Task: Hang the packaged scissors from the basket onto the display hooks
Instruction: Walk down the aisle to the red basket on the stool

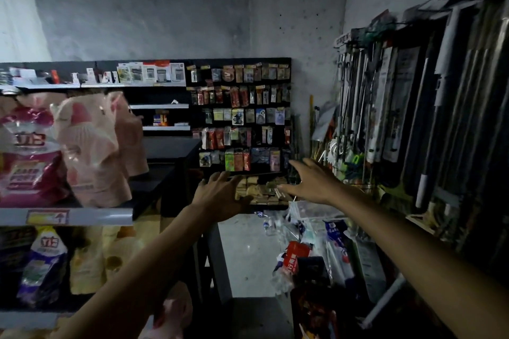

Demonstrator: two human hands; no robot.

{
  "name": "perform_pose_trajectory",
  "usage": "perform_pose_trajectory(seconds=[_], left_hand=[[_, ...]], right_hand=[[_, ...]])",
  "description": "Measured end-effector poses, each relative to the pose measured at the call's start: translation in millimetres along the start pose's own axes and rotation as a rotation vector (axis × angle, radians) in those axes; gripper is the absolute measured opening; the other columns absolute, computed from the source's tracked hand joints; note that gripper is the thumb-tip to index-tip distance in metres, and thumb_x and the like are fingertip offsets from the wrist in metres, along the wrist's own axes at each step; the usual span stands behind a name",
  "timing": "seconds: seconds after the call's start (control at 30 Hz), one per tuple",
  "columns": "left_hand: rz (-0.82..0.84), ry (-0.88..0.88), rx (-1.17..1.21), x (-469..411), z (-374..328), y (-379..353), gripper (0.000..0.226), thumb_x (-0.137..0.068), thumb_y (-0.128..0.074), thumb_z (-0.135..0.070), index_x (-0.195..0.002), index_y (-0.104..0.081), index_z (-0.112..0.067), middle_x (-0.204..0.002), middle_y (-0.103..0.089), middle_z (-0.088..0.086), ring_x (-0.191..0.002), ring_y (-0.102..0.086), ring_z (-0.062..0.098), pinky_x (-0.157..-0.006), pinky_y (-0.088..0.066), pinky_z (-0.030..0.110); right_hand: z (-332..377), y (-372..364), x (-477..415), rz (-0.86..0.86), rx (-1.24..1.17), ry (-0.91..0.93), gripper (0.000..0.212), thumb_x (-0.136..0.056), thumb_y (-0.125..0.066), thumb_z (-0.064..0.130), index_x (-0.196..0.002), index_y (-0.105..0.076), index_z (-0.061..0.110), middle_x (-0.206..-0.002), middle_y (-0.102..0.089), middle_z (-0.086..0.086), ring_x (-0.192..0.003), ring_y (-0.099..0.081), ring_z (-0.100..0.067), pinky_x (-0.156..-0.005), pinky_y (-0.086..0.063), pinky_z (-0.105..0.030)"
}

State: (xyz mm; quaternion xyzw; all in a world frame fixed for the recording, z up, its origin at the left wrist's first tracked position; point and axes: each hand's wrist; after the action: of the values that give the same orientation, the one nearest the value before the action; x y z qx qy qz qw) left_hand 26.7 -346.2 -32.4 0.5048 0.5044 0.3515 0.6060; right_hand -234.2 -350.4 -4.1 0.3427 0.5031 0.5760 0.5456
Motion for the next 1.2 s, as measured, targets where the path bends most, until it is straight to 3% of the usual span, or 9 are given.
perform_pose_trajectory(seconds=[0.33,0.53,0.77,0.9,1.2], left_hand=[[0.027,0.024,-0.02,-154.6,10.3,-53.8,0.086,-0.091,-0.049,-0.078,-0.161,-0.024,-0.036,-0.167,-0.03,0.005,-0.15,-0.034,0.035,-0.117,-0.036,0.06],[0.006,0.034,-0.059,-230.9,20.6,-85.2,0.077,-0.097,-0.044,-0.074,-0.161,-0.027,-0.034,-0.165,-0.034,0.007,-0.149,-0.036,0.034,-0.116,-0.036,0.05],[0.038,0.042,-0.035,-341.6,59.9,-125.7,0.074,-0.1,-0.046,-0.067,-0.162,-0.025,-0.031,-0.168,-0.027,0.011,-0.154,-0.028,0.035,-0.119,-0.031,0.054],[0.039,0.054,-0.024,-398.7,86.0,-145.5,0.073,-0.099,-0.048,-0.067,-0.159,-0.029,-0.03,-0.166,-0.03,0.011,-0.151,-0.032,0.035,-0.116,-0.033,0.054],[-0.006,0.05,-0.002,-526.9,140.1,-203.2,0.069,-0.098,-0.051,-0.065,-0.154,-0.035,-0.029,-0.157,-0.042,0.007,-0.143,-0.043,0.032,-0.111,-0.042,0.05]], right_hand=[[-70.4,-12.7,-153.1,0.016,-0.069,0.013,0.111,-0.084,-0.059,0.076,-0.163,0.004,0.03,-0.172,0.0,-0.009,-0.156,-0.012,-0.035,-0.124,-0.022,-0.056],[-89.4,-31.9,-234.4,0.06,-0.083,0.037,0.103,-0.09,-0.06,0.068,-0.164,-0.002,0.025,-0.172,0.008,-0.005,-0.158,-0.002,-0.031,-0.125,-0.015,-0.048],[-101.2,-76.7,-363.8,0.077,-0.113,0.034,0.105,-0.089,-0.061,0.068,-0.164,-0.003,0.025,-0.171,0.009,-0.007,-0.158,-0.005,-0.031,-0.124,-0.017,-0.046],[-107.0,-94.2,-428.7,0.08,-0.112,0.016,0.11,-0.085,-0.06,0.073,-0.164,0.003,0.028,-0.172,0.007,-0.007,-0.158,-0.005,-0.032,-0.125,-0.018,-0.05],[-118.7,-124.0,-558.3,0.043,-0.042,0.008,0.104,-0.088,-0.057,0.074,-0.163,-0.002,0.029,-0.171,0.008,-0.005,-0.157,-0.01,-0.034,-0.125,-0.02,-0.053]])
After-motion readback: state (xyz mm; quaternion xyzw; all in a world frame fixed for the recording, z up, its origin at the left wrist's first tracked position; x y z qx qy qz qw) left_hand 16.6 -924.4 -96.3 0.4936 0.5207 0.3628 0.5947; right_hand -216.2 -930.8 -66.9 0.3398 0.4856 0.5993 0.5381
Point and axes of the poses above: each hand's wrist, its own x-axis away from the middle knuckle, its own y-axis out of the back of the hand, z = x × y
